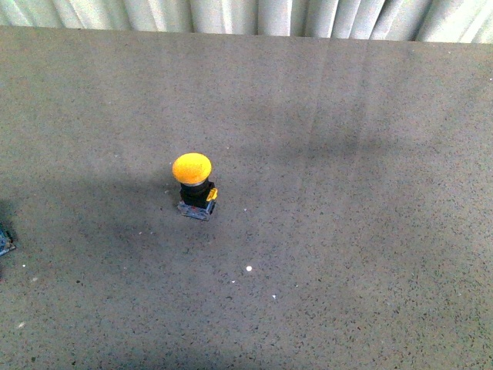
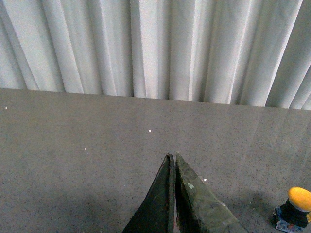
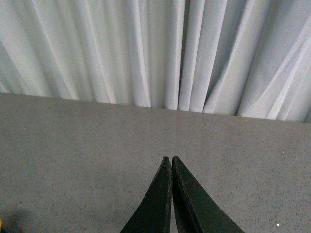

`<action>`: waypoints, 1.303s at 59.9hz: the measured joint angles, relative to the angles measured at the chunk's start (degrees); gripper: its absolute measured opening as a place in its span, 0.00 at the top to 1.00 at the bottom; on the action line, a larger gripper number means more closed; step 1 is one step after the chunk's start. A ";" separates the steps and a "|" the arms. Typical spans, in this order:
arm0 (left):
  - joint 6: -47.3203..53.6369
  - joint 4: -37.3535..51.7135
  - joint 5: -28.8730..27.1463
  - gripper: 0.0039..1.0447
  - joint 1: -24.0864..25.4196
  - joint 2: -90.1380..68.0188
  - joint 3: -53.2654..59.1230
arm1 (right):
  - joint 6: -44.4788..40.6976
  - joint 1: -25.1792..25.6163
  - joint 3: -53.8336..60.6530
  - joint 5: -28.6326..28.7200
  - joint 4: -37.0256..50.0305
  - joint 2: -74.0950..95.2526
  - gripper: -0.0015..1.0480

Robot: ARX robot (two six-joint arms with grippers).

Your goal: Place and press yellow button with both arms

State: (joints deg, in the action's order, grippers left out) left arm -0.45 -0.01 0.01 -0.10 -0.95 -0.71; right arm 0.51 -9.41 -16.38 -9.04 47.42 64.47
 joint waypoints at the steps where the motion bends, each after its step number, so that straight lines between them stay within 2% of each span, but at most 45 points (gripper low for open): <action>1: 0.00 0.00 0.00 0.99 0.02 0.00 0.00 | -0.02 0.28 0.63 0.28 0.00 -0.72 0.99; 21: 0.00 0.00 0.00 0.99 0.02 0.00 0.00 | -0.15 4.59 9.62 4.52 -4.22 -13.86 0.99; 24: 0.00 -0.02 0.02 0.99 0.02 0.00 0.00 | -0.17 6.80 10.43 7.93 -5.38 -15.76 0.99; 29: 0.00 0.00 0.00 0.99 0.02 0.00 0.00 | -0.17 9.16 11.96 8.63 -7.87 -19.71 0.99; 36: 0.00 0.00 0.02 0.99 0.02 0.00 0.00 | -0.17 9.20 13.18 8.96 -10.71 -23.85 0.99; 42: -0.02 0.00 0.00 0.99 0.02 0.00 0.00 | -0.17 9.27 15.28 8.98 -9.11 -24.96 0.99; 44: 0.00 -0.02 0.00 0.99 0.02 0.00 0.00 | -0.20 9.29 15.32 9.05 -13.35 -29.62 0.99; 53: 0.00 0.00 0.00 0.99 0.02 0.00 0.00 | -0.22 9.29 15.34 9.03 -19.41 -36.11 0.99; 78: 0.00 -0.02 0.00 0.99 0.02 0.00 0.00 | -0.20 9.31 15.34 9.03 -30.75 -47.87 0.99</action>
State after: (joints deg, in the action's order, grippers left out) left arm -0.45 -0.03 0.01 -0.08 -0.95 -0.71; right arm 0.32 -0.10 -1.04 -0.01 16.67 16.60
